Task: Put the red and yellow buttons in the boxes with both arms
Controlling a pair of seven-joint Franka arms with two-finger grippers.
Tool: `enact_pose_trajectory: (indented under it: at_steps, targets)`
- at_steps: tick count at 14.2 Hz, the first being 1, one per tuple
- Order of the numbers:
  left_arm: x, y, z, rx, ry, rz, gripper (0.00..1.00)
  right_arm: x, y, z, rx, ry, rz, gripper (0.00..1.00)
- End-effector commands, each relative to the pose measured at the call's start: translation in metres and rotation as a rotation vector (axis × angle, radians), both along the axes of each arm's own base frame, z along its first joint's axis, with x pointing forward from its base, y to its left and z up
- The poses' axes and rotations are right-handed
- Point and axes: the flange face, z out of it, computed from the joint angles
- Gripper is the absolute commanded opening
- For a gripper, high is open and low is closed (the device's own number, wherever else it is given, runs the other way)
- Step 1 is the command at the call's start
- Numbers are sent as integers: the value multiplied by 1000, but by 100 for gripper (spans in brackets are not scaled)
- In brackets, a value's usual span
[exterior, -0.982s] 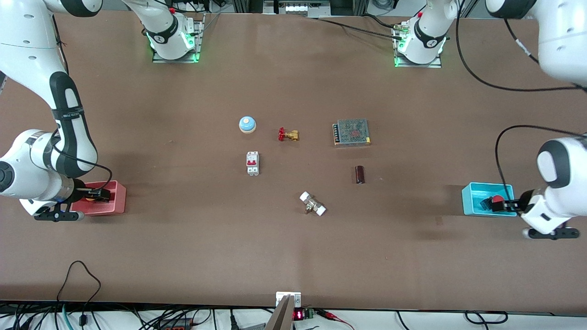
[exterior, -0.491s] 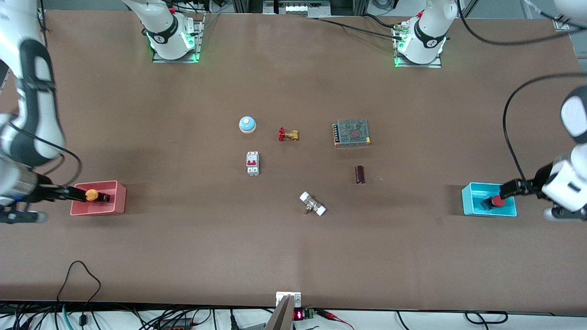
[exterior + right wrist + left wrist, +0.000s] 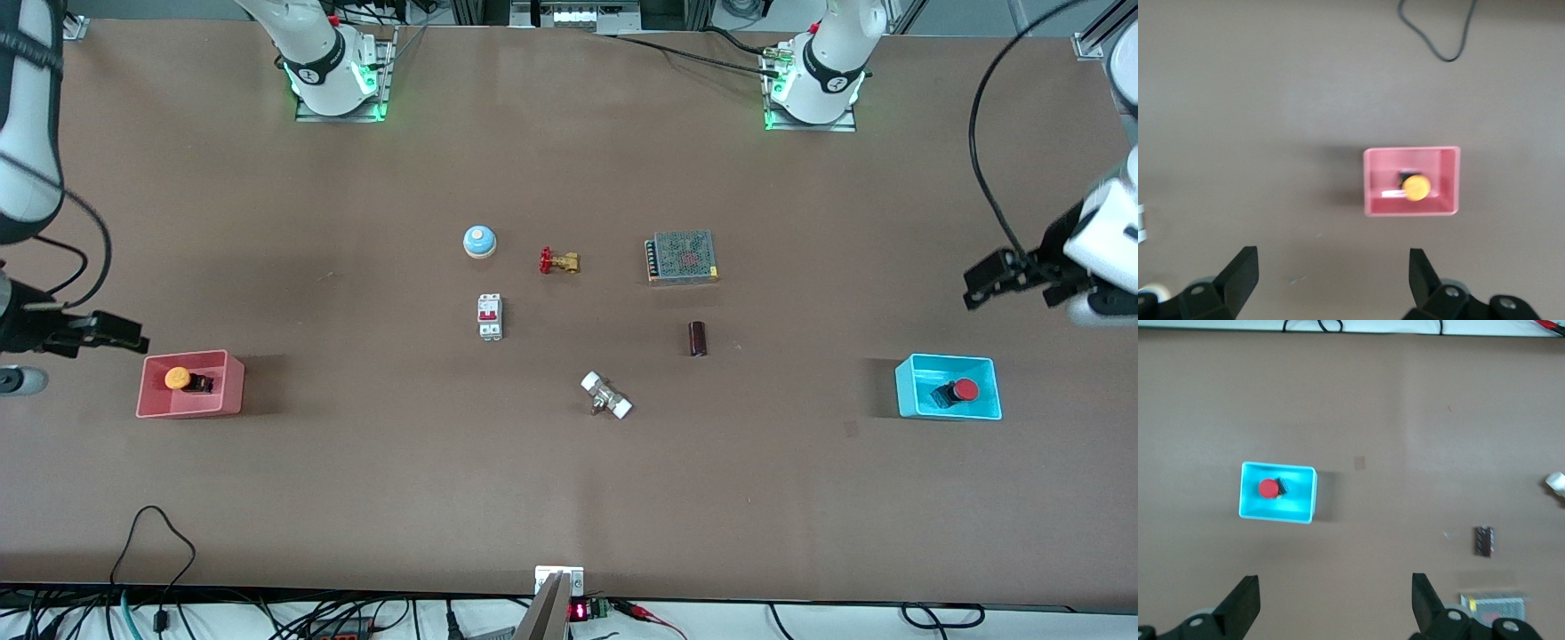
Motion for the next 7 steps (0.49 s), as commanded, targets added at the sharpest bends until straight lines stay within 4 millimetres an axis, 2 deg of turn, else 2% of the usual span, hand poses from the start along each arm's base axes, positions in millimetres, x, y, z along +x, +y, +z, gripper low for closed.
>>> enact_pose_trajectory:
  at_steps: [1,4,7]
  targets:
    - [-28,3,11,-25,21,-18,100,-37,26,45,21,73,-35,100]
    - [-47,2,22,-18,29,-44,100,-71,14,74,20,133,-53,100]
    - [-53,2,22,-12,34,-71,100,-90,-1,80,13,139,-75,100]
